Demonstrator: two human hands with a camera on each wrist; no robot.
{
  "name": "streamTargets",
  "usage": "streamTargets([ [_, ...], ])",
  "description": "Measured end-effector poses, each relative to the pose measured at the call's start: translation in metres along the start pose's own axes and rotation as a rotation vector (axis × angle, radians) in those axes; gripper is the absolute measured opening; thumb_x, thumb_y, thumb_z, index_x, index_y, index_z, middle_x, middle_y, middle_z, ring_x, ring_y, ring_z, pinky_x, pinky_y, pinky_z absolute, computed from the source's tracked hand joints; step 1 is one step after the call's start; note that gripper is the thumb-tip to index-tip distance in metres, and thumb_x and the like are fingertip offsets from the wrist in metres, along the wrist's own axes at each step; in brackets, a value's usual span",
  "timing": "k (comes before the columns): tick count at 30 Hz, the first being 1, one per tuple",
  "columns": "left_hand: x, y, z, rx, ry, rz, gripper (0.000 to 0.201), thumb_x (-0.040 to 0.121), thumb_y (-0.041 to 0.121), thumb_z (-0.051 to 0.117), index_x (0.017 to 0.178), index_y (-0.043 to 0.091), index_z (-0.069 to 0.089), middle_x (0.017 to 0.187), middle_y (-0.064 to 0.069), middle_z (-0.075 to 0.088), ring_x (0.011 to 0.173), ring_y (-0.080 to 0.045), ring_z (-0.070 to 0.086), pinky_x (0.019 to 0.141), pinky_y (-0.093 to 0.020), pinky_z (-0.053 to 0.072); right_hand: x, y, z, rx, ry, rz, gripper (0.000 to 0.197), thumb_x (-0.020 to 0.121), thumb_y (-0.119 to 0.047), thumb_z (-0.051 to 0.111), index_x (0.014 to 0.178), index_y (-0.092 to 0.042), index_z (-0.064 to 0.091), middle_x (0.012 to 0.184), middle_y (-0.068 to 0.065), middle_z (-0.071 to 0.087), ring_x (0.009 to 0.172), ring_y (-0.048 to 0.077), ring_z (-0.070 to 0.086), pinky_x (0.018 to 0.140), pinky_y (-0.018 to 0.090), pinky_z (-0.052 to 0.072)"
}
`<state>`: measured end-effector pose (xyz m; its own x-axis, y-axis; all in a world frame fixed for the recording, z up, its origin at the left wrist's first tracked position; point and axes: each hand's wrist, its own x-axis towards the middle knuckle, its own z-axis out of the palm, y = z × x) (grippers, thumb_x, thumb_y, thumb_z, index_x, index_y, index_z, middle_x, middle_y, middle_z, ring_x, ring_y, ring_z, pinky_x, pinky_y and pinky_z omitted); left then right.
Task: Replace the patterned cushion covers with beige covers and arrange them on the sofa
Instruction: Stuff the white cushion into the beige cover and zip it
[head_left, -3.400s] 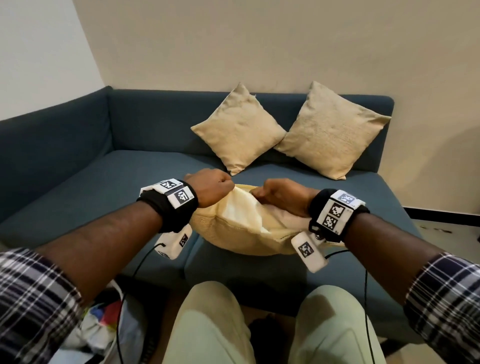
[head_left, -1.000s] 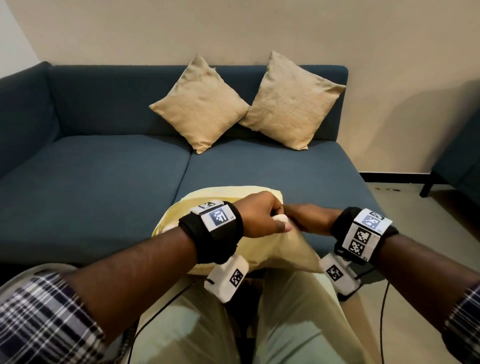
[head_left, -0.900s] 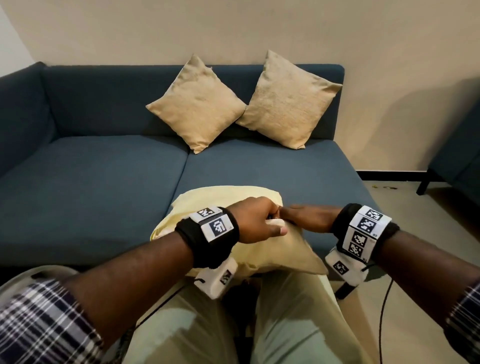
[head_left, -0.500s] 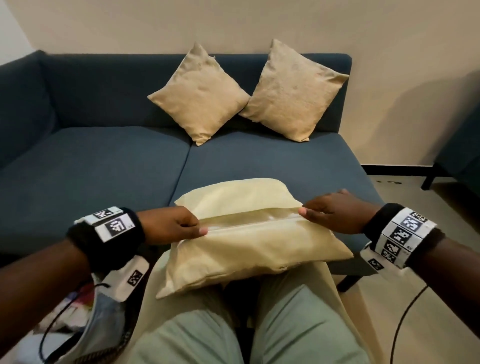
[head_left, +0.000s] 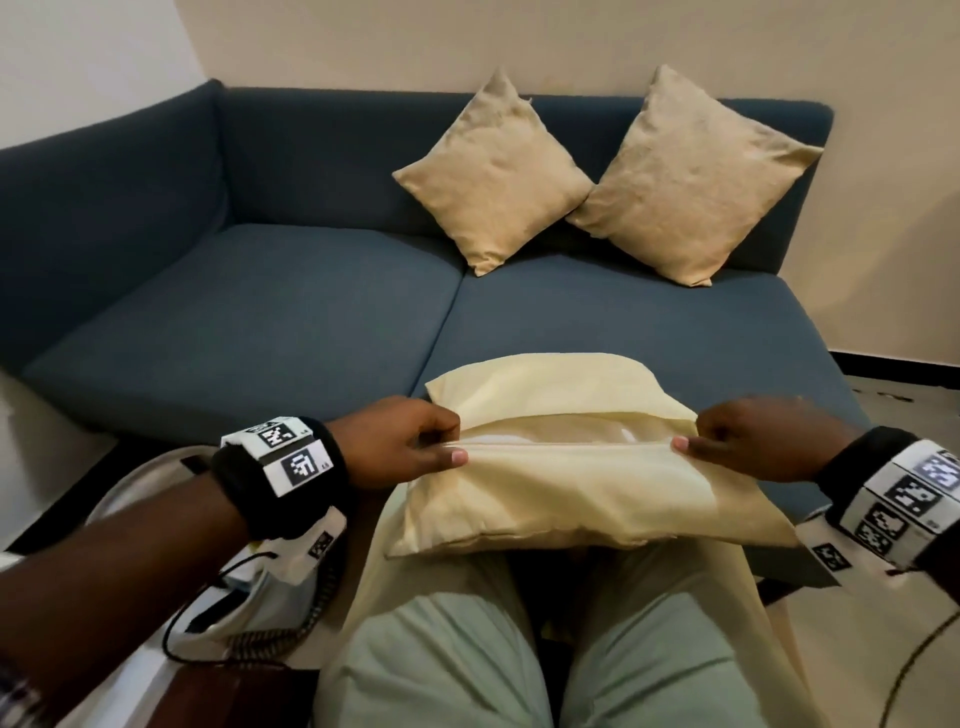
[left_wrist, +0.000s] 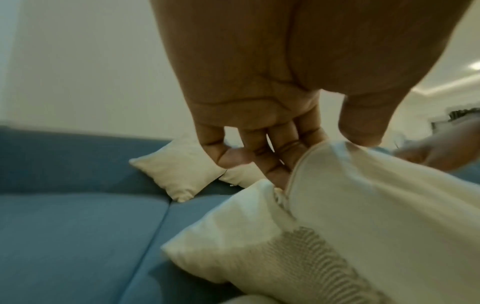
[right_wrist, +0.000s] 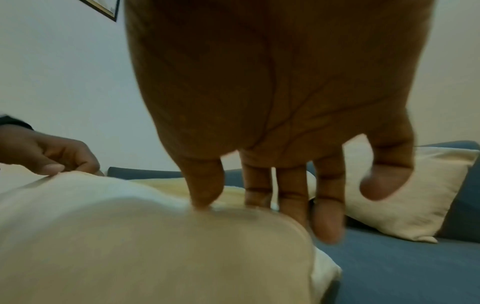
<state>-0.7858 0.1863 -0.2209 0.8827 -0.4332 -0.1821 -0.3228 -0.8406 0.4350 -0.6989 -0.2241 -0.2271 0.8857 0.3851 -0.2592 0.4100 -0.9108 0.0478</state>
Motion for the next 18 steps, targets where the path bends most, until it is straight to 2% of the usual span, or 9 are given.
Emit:
streamTargets([
  [1, 0.000, -0.001, 0.001, -0.134, 0.047, 0.017, 0.021, 0.097, 0.042, 0.061, 0.083, 0.026, 0.063, 0.082, 0.008, 0.064, 0.074, -0.004, 0.060, 0.071, -0.026, 0.050, 0.000, -0.004, -0.002, 0.013, 0.009, -0.008, 0.051, 0.088, -0.074, 0.043, 0.072, -0.029, 0.059, 0.076, -0.012, 0.062, 0.075, 0.011, 0.059, 0.076, 0.035, 0.053],
  [3, 0.001, -0.003, 0.002, -0.297, 0.224, 0.012, 0.010, 0.096, 0.019, 0.064, 0.089, 0.023, 0.070, 0.093, 0.005, 0.065, 0.083, -0.004, 0.062, 0.076, -0.018, 0.049, -0.002, -0.019, -0.014, 0.107, 0.130, -0.098, 0.022, 0.091, -0.050, 0.063, 0.077, -0.033, 0.065, 0.081, -0.015, 0.067, 0.076, 0.009, 0.062, 0.073, 0.032, 0.055],
  [4, 0.002, -0.007, 0.002, -0.333, 0.293, -0.045, 0.013, 0.096, 0.013, 0.062, 0.093, 0.023, 0.070, 0.098, 0.002, 0.064, 0.086, -0.007, 0.062, 0.074, -0.019, 0.051, -0.002, -0.030, -0.022, 0.175, 0.218, -0.169, 0.012, 0.091, -0.039, 0.067, 0.080, -0.034, 0.067, 0.082, -0.016, 0.069, 0.075, 0.006, 0.064, 0.071, 0.029, 0.055],
  [5, 0.003, -0.012, 0.001, -0.354, 0.318, -0.137, 0.017, 0.097, 0.008, 0.059, 0.095, 0.022, 0.069, 0.099, -0.001, 0.065, 0.084, -0.012, 0.064, 0.068, -0.019, 0.053, -0.002, -0.043, -0.033, 0.241, 0.279, -0.242, 0.008, 0.091, -0.033, 0.069, 0.083, -0.034, 0.070, 0.082, -0.018, 0.070, 0.074, 0.002, 0.064, 0.069, 0.024, 0.053],
  [7, 0.003, -0.020, 0.004, -0.350, 0.258, -0.358, 0.019, 0.098, 0.005, 0.053, 0.096, 0.018, 0.066, 0.088, -0.006, 0.069, 0.071, -0.016, 0.066, 0.053, -0.017, 0.048, -0.002, -0.075, -0.052, 0.358, 0.294, -0.402, 0.004, 0.091, -0.029, 0.071, 0.089, -0.031, 0.074, 0.082, -0.020, 0.071, 0.076, 0.000, 0.066, 0.068, 0.016, 0.049],
  [9, 0.001, -0.025, 0.010, -0.369, 0.133, -0.523, 0.014, 0.100, 0.008, 0.053, 0.091, 0.013, 0.064, 0.073, -0.007, 0.067, 0.059, -0.019, 0.063, 0.049, -0.019, 0.044, 0.005, -0.111, -0.066, 0.405, 0.238, -0.529, 0.003, 0.091, -0.029, 0.073, 0.091, -0.028, 0.076, 0.083, -0.018, 0.072, 0.079, 0.002, 0.068, 0.069, 0.014, 0.048],
  [12, -0.004, -0.022, 0.020, -0.574, 0.009, -0.637, 0.024, 0.102, 0.024, 0.056, 0.086, 0.007, 0.063, 0.058, -0.006, 0.064, 0.052, -0.020, 0.064, 0.045, -0.021, 0.045, 0.024, -0.162, -0.074, 0.363, 0.127, -0.622, 0.006, 0.092, -0.026, 0.071, 0.094, -0.026, 0.077, 0.088, -0.011, 0.075, 0.081, 0.007, 0.068, 0.076, 0.022, 0.051],
  [16, -0.007, -0.017, 0.024, -0.689, -0.009, -0.639, 0.025, 0.101, 0.027, 0.059, 0.088, 0.007, 0.066, 0.080, -0.018, 0.073, 0.067, -0.026, 0.071, 0.052, -0.024, 0.049, 0.051, -0.212, -0.069, 0.258, -0.019, -0.630, 0.014, 0.092, -0.029, 0.067, 0.099, -0.024, 0.078, 0.096, -0.007, 0.074, 0.086, 0.012, 0.065, 0.083, 0.029, 0.052],
  [18, -0.009, -0.014, 0.024, -0.716, -0.004, -0.641, 0.023, 0.101, 0.025, 0.057, 0.090, 0.007, 0.067, 0.083, -0.018, 0.074, 0.069, -0.025, 0.072, 0.054, -0.025, 0.051, 0.060, -0.229, -0.064, 0.257, -0.070, -0.604, 0.016, 0.092, -0.034, 0.066, 0.098, -0.024, 0.078, 0.095, -0.007, 0.074, 0.087, 0.014, 0.065, 0.085, 0.032, 0.052],
])
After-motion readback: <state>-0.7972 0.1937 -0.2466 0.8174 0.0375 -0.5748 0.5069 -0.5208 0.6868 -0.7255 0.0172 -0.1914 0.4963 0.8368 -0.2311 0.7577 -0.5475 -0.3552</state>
